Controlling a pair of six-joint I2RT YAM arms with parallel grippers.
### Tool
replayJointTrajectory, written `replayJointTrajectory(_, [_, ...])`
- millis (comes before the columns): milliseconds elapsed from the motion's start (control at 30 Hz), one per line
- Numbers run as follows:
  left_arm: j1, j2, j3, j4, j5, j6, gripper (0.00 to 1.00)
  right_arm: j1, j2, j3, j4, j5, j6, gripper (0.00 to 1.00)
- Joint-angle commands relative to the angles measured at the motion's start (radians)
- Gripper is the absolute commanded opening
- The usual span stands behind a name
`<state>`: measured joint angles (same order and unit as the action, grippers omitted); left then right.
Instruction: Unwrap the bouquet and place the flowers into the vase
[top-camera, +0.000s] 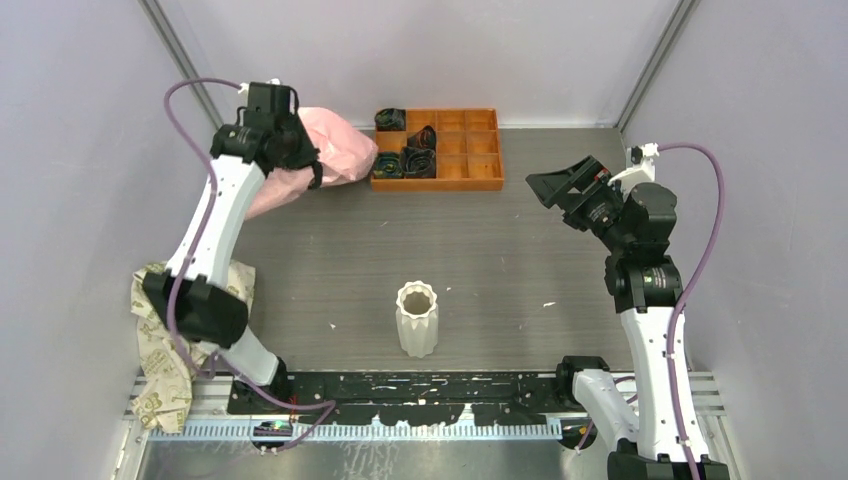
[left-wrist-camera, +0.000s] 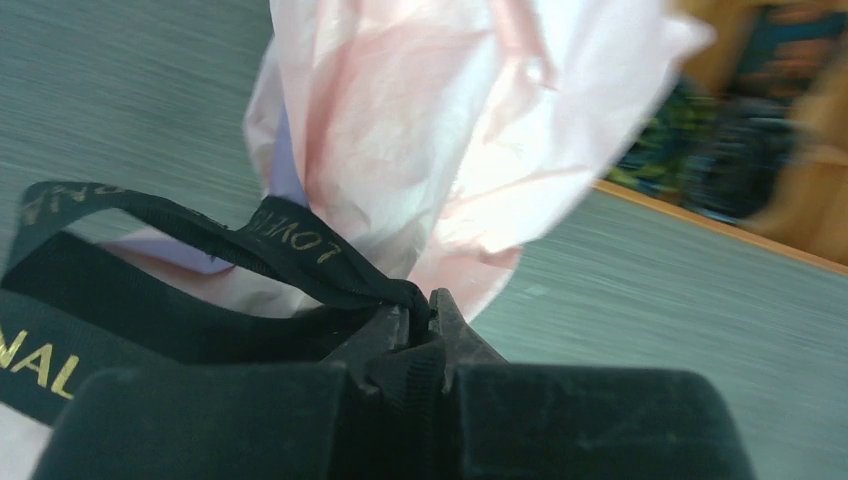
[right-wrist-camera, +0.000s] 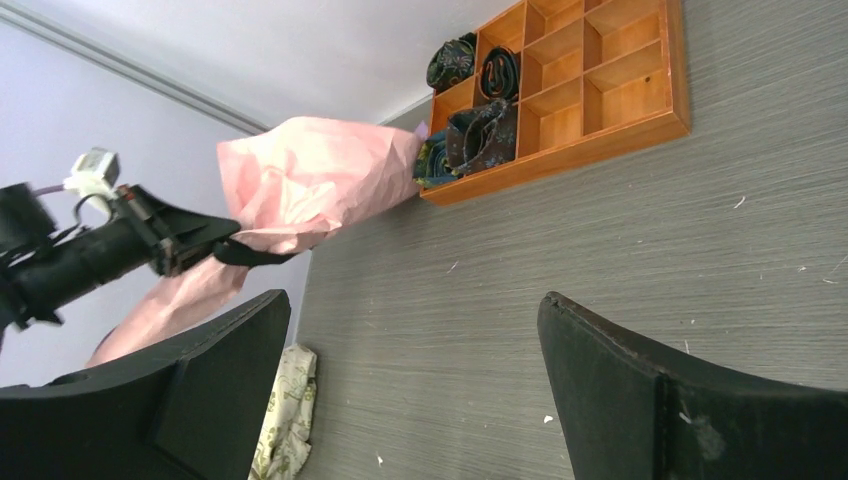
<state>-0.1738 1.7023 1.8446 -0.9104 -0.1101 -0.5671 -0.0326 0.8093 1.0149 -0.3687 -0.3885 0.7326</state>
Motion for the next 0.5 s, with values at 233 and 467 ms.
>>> replayJointTrajectory(233, [-0.246,-0.253,-0.452,0.215,0.030,-0.237,0.00,0.005,-0.060,-0.005,-0.003,-0.081,0.018,1.00])
replayJointTrajectory(467, [-0.401,-0.236,-0.675,0.378,0.070,-0.267,0.09,0.006,-0.087,0.040,-0.134,-0.113,-0.025,1.00])
